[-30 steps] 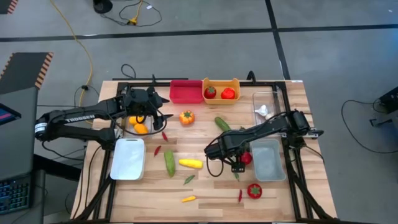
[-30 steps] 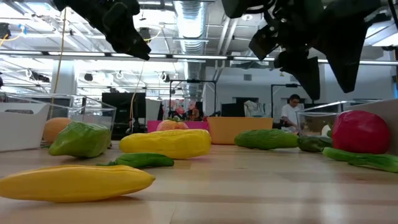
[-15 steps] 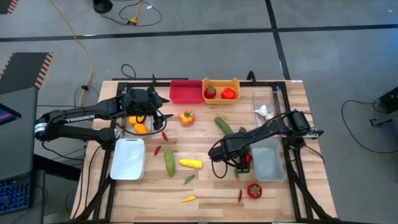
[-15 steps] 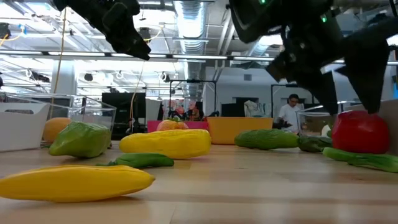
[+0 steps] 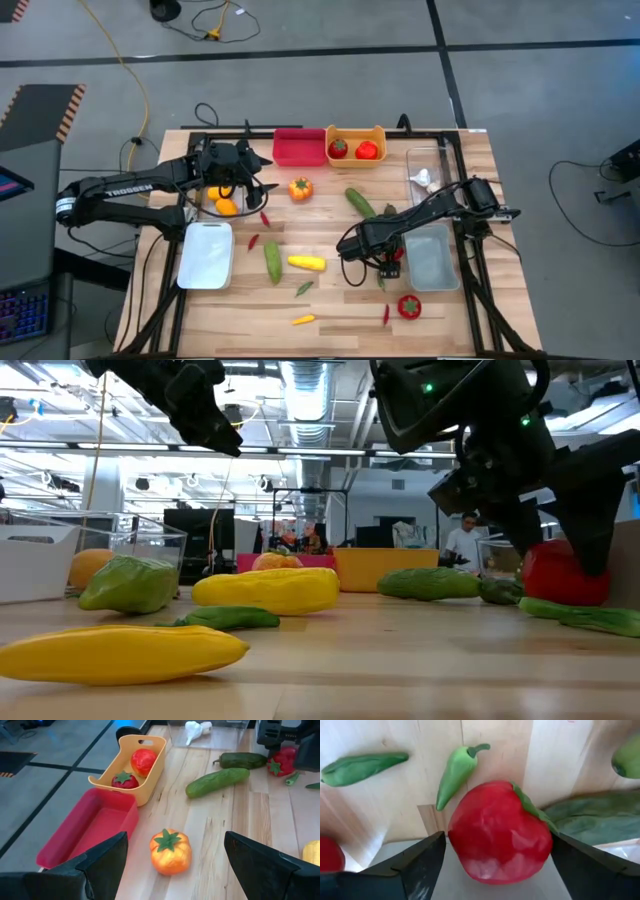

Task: Sort produce into baskets
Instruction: Put the red tomato into the yellow bin

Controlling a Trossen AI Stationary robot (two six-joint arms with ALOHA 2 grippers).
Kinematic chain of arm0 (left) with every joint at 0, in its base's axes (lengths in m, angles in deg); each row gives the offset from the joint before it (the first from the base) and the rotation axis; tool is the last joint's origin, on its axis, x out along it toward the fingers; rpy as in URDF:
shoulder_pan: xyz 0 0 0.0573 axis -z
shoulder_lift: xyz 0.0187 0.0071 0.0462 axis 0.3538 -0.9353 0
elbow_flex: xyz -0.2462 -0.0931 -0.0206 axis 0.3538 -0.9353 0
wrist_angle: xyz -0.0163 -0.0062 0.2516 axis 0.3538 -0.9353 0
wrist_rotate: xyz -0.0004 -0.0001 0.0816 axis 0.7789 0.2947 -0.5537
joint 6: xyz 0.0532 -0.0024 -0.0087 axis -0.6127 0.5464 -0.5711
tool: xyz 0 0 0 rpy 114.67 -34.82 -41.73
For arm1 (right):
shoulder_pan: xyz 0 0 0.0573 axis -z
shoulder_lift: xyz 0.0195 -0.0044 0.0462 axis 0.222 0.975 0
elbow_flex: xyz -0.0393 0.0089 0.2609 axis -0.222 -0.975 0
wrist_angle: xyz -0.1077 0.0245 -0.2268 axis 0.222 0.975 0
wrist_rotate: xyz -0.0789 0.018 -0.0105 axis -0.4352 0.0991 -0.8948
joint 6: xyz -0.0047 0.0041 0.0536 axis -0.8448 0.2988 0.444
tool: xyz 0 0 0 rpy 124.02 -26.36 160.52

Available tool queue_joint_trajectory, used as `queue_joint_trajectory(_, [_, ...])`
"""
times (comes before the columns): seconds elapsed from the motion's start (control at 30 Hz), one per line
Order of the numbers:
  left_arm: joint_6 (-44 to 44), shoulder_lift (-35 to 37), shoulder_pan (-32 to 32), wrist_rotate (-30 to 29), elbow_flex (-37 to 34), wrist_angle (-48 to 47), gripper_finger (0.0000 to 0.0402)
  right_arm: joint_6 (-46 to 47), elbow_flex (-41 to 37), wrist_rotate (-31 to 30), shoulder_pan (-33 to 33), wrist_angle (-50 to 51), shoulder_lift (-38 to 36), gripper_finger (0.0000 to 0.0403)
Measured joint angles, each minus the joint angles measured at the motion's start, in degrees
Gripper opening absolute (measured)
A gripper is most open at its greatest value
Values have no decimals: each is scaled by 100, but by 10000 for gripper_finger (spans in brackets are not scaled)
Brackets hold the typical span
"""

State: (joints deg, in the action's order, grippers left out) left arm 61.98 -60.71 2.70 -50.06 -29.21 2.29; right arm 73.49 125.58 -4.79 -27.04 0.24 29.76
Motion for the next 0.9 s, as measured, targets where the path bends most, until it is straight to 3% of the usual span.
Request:
queue_joint_trajectory(0.3, [-2,0,0,0,0,2,318,13,-2,4,2,11,0,290])
queue_joint_trajectory(0.7, [-2,-2,0,0,0,2,318,0,378,40,144,19,-431,287])
queue_joint_trajectory(0.9, [0,-2,0,2,0,4,318,-2,657,-680,529,-191,-1082,287])
